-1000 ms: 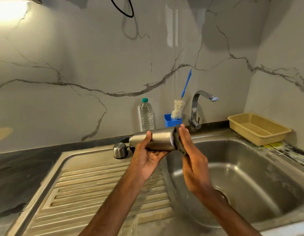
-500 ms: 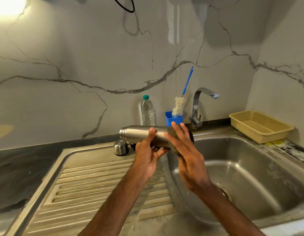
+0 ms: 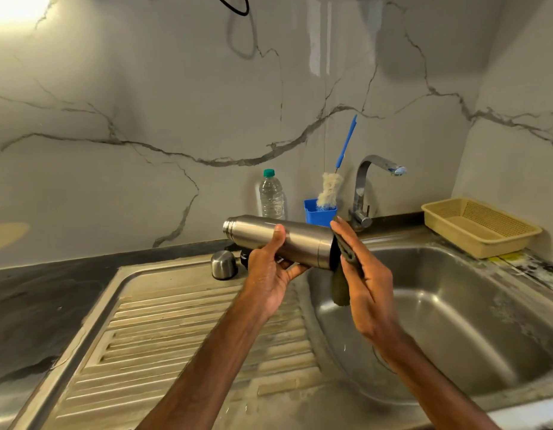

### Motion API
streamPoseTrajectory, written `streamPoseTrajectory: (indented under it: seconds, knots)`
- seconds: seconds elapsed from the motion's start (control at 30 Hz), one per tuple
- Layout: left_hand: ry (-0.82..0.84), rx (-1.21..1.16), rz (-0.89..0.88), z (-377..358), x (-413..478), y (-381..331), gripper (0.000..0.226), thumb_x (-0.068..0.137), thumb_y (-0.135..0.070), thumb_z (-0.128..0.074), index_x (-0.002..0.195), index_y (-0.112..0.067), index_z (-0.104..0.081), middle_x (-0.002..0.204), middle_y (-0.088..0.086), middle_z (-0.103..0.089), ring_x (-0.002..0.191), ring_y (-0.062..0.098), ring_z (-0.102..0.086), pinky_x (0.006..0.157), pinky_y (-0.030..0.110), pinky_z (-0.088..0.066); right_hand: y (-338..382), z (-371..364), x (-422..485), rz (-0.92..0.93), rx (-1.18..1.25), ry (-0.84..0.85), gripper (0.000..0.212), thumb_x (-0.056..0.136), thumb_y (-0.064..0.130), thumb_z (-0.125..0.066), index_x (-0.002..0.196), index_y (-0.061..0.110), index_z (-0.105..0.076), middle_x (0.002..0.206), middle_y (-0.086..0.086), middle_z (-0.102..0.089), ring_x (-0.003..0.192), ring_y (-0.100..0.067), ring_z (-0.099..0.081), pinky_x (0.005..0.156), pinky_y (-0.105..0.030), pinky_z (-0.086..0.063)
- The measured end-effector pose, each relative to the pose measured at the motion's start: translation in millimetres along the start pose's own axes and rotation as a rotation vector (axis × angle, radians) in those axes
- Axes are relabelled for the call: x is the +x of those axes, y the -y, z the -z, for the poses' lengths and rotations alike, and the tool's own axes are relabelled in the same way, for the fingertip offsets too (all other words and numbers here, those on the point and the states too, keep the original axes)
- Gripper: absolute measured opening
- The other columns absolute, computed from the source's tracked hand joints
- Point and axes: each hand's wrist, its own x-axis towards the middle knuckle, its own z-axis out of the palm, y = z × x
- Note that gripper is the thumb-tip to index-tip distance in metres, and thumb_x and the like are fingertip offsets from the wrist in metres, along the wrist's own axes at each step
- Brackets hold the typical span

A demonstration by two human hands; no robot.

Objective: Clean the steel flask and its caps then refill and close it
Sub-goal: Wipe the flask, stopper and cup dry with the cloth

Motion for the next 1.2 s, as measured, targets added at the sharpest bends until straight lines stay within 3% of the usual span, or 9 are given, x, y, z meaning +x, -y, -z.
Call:
streamPoseTrajectory:
  seconds: [0.17,0.3,0.4,0.6,0.77,0.87,0.97,1.07,1.2]
  knots:
    - [0.007,-0.030,0.018,-3.5,-3.5,4.2,0.057,0.079,-0.023,-0.073,0.129,-0.006,-0.051,0.131,0.022,-0.064,0.121,0.034,-0.064,0.092,0.057,-0.057,-11.1,-4.8,9.2,-0.447,0.455,-0.163,0.040,0.103,0.006,-0.043,0.134,0.024,-0.061,0.134,-0.001,-0.064,0.127,-0.018,-0.058,0.104,-0.042,-0.048]
    - [-0.071,-0.050,-0.042,-4.1,-1.8,8.7,0.070,0.076,-0.022,-0.077,0.134,-0.003,-0.044,0.136,0.020,-0.059,0.125,0.029,-0.061,0.091,0.055,-0.058,-4.4,-4.9,9.1,-0.806,0.828,-0.258,0.031,0.102,0.008,-0.045,0.127,0.010,-0.063,0.110,-0.013,-0.074,0.098,-0.024,-0.073,0.079,-0.038,-0.059]
    - [-0.136,0.111,-0.121,1.0,-1.0,13.3,0.065,0.076,-0.028,-0.078,0.127,-0.009,-0.042,0.135,0.015,-0.057,0.122,0.023,-0.063,0.102,0.056,-0.052,-1.6,-3.1,7.8,-0.904,0.872,-0.230,0.031,0.102,0.007,-0.043,0.127,0.003,-0.061,0.113,-0.021,-0.072,0.099,-0.030,-0.073,0.080,-0.039,-0.060]
    - [-0.145,0.574,-0.483,6.9,-6.3,26.7,0.090,0.089,-0.014,-0.076,0.153,-0.014,-0.014,0.128,-0.005,-0.054,0.109,-0.012,-0.060,0.086,0.012,-0.053,-0.4,-5.6,2.0,-0.985,0.852,-0.137,0.030,0.103,0.006,-0.041,0.125,-0.002,-0.060,0.116,-0.025,-0.070,0.108,-0.036,-0.069,0.098,-0.045,-0.051]
    - [-0.148,0.751,-0.492,1.3,-19.0,50.6,0.095,0.083,-0.046,-0.081,0.148,-0.043,-0.012,0.146,0.001,-0.048,0.127,0.006,-0.057,0.107,0.040,-0.051,-6.2,-14.7,5.8,-1.004,0.748,-0.225,0.025,0.103,0.003,-0.042,0.114,0.000,-0.064,0.108,-0.023,-0.070,0.100,-0.028,-0.069,0.092,-0.039,-0.054]
    - [-0.201,0.811,-0.497,5.5,-16.1,56.7,0.091,0.080,-0.057,-0.079,0.145,-0.038,-0.019,0.142,0.005,-0.053,0.126,0.017,-0.059,0.104,0.049,-0.052,-6.6,-26.6,-4.2,-0.829,0.460,-0.073,0.029,0.105,0.010,-0.042,0.116,0.017,-0.068,0.112,-0.009,-0.071,0.105,-0.020,-0.067,0.097,-0.037,-0.051]
    - [-0.180,0.875,-0.522,5.6,-16.0,56.9,0.078,0.082,-0.048,-0.080,0.138,-0.033,-0.028,0.133,-0.001,-0.058,0.119,0.011,-0.061,0.100,0.047,-0.053,-11.9,-34.5,-5.9,-0.729,0.328,0.005,0.033,0.105,0.015,-0.045,0.135,0.020,-0.058,0.125,-0.003,-0.067,0.113,-0.014,-0.065,0.098,-0.032,-0.053]
    - [-0.067,1.020,-0.527,2.5,-17.1,54.7,0.082,0.082,-0.047,-0.079,0.144,-0.022,-0.031,0.132,-0.003,-0.057,0.117,0.006,-0.058,0.101,0.040,-0.053,-18.0,-20.9,7.3,-0.808,0.276,-0.050,0.026,0.105,0.012,-0.041,0.108,0.012,-0.066,0.105,-0.011,-0.072,0.100,-0.023,-0.069,0.075,-0.029,-0.054]
    - [0.048,1.164,-0.512,-5.4,-18.3,48.9,0.092,0.081,-0.057,-0.076,0.153,-0.030,-0.024,0.140,-0.012,-0.052,0.120,0.000,-0.054,0.100,0.027,-0.047,-23.3,3.9,17.0,-0.912,0.342,-0.142,0.030,0.106,0.014,-0.038,0.107,0.007,-0.067,0.103,-0.019,-0.073,0.095,-0.032,-0.071,0.076,-0.042,-0.057]
